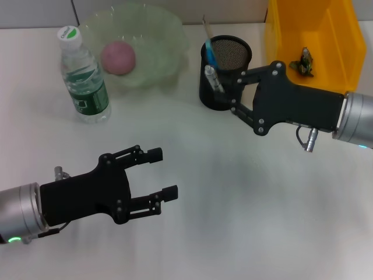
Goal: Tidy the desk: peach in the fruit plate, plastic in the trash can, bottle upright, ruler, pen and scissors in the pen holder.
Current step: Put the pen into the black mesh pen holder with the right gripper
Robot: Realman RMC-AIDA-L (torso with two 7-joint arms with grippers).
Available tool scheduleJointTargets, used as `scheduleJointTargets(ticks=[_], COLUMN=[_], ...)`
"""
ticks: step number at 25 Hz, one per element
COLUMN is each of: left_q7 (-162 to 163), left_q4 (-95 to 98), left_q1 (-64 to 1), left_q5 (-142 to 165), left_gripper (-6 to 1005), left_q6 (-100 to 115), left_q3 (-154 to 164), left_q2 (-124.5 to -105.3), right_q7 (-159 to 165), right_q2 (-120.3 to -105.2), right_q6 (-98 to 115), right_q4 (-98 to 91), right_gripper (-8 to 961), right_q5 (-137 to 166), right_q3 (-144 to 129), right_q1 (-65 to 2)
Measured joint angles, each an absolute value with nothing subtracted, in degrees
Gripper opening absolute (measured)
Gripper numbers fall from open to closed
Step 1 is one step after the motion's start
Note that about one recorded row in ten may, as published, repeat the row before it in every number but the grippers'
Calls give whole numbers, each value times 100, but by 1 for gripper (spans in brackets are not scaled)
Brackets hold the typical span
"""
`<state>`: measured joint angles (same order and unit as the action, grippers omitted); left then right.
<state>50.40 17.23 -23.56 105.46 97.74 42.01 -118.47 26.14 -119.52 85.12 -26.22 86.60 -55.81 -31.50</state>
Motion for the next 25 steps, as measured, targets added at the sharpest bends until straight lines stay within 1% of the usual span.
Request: scheduleJointTargets(ticks=[9,25], left_q7=[5052,5054], left_q4=[1723,1714], left_q1=[-2381,-2364], left_q5=[10533,10528], left_gripper=[783,784], left_q6=[9828,9826], left_q3=[4201,4201], left_q2=[-11856,-11856], right_q7=[900,480], right_q2=[-11962,-11971], right_q6=[8324,8322], right_q4=[-2120,-2083], right_gripper=[130,131], right_q5=[8105,7974], right_q3=[-5629,-5590], right_q1=[-3110,-3101])
